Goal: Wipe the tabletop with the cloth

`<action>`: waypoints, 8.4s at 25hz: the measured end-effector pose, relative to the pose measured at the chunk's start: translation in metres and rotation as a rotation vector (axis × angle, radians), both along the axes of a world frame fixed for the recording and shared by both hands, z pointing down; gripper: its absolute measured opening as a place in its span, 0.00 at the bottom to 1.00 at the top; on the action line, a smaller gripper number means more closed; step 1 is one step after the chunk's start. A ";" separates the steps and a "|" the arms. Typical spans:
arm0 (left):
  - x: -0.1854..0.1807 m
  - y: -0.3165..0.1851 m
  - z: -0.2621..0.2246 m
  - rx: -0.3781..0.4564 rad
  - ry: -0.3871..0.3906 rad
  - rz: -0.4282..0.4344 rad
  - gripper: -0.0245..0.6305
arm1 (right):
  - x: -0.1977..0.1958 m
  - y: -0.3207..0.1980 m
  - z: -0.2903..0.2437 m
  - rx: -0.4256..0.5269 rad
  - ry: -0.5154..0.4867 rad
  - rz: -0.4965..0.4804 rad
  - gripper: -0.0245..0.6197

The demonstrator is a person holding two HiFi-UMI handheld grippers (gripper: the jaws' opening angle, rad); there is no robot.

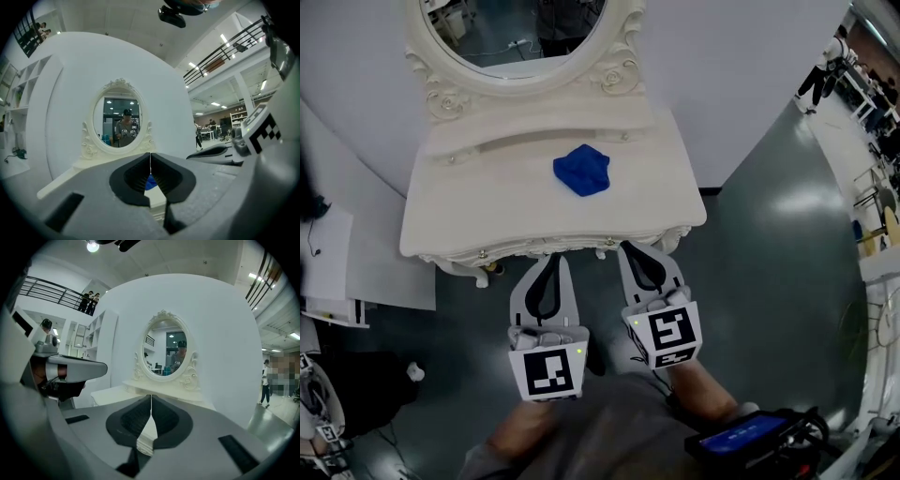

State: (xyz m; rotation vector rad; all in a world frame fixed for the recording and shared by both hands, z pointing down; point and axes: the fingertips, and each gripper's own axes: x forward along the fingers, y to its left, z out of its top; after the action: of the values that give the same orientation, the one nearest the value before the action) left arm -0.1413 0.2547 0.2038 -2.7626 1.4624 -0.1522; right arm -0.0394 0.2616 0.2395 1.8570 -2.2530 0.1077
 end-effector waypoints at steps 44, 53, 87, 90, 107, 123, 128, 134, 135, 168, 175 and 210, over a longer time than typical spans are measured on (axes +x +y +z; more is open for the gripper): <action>0.085 -0.286 0.018 -0.073 -0.117 -0.105 0.06 | 0.089 -0.300 0.039 -0.110 -0.085 -0.143 0.06; 0.071 -0.313 0.028 -0.112 -0.116 -0.160 0.06 | 0.064 -0.322 0.060 -0.182 -0.062 -0.256 0.06; 0.067 -0.359 0.166 -0.387 -0.065 -0.081 0.06 | 0.030 -0.319 0.218 -0.535 0.204 -0.407 0.22; 0.065 -0.365 0.149 -0.358 -0.059 -0.079 0.06 | 0.028 -0.323 0.200 -0.526 0.147 -0.393 0.20; -0.009 -0.411 0.068 -0.165 -0.012 -0.129 0.06 | -0.047 -0.417 0.082 -0.295 0.093 -0.400 0.20; -0.025 -0.442 0.064 -0.321 0.024 -0.158 0.06 | -0.052 -0.481 0.081 -0.435 0.160 -0.368 0.20; -0.018 -0.448 0.087 -0.345 0.017 -0.109 0.06 | -0.054 -0.495 0.103 -0.467 0.184 -0.357 0.20; -0.008 -0.447 0.078 -0.345 -0.003 -0.131 0.06 | -0.046 -0.497 0.093 -0.477 0.196 -0.386 0.20; -0.009 -0.448 0.081 -0.339 -0.002 -0.137 0.06 | -0.046 -0.498 0.095 -0.471 0.193 -0.385 0.19; 0.005 -0.464 0.065 -0.313 -0.062 -0.096 0.06 | -0.037 -0.515 0.092 -0.472 0.185 -0.366 0.19; 0.017 -0.464 0.062 -0.303 -0.067 -0.061 0.06 | -0.021 -0.512 0.092 -0.480 0.177 -0.329 0.19; 0.220 -0.428 0.043 -0.267 -0.146 0.127 0.06 | 0.182 -0.459 0.083 -0.509 0.080 -0.182 0.19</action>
State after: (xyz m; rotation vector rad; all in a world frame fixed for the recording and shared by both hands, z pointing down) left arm 0.0786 -0.1730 0.2468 -2.9621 1.3138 -0.5732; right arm 0.1425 -0.1970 0.3229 1.3642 -2.0758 0.5135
